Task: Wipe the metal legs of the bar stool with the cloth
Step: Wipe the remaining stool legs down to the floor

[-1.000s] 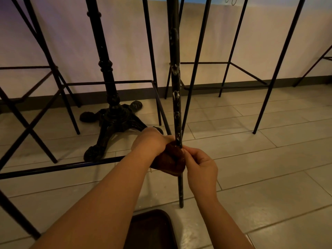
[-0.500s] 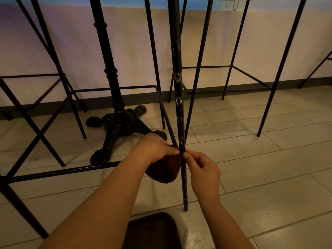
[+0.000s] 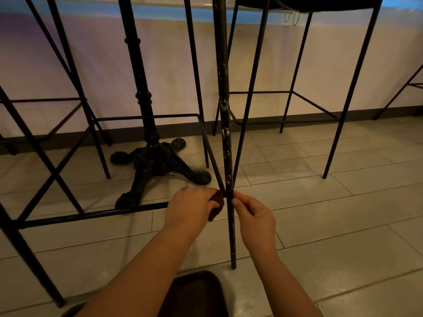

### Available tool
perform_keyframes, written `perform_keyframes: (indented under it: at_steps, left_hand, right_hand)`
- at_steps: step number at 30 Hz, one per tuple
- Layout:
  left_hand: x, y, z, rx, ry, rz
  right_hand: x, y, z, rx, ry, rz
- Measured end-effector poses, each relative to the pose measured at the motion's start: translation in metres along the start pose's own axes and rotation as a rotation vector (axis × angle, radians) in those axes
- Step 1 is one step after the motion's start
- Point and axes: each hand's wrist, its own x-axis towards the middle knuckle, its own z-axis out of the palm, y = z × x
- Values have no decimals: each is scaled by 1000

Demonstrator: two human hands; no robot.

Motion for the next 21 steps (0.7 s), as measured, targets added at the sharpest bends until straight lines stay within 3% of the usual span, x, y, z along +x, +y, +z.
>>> perform_keyframes:
  at_steps: [5,10,16,21]
  left_hand:
    - [-5,-8,-3,51,44,84]
    - [-6,-7,-6,-12,55,30]
    - [-10,-7,-13,-405,254,-203]
    - [-10,4,-28,-952,239,-437]
  right_hand:
    - [-1,-2,1,-8,-1,9]
    - [-4,-2,0,-14,-18,6]
    - [-11,-11,1,-58,-66,11]
    - [-28,-26,9,-35,-32,-25]
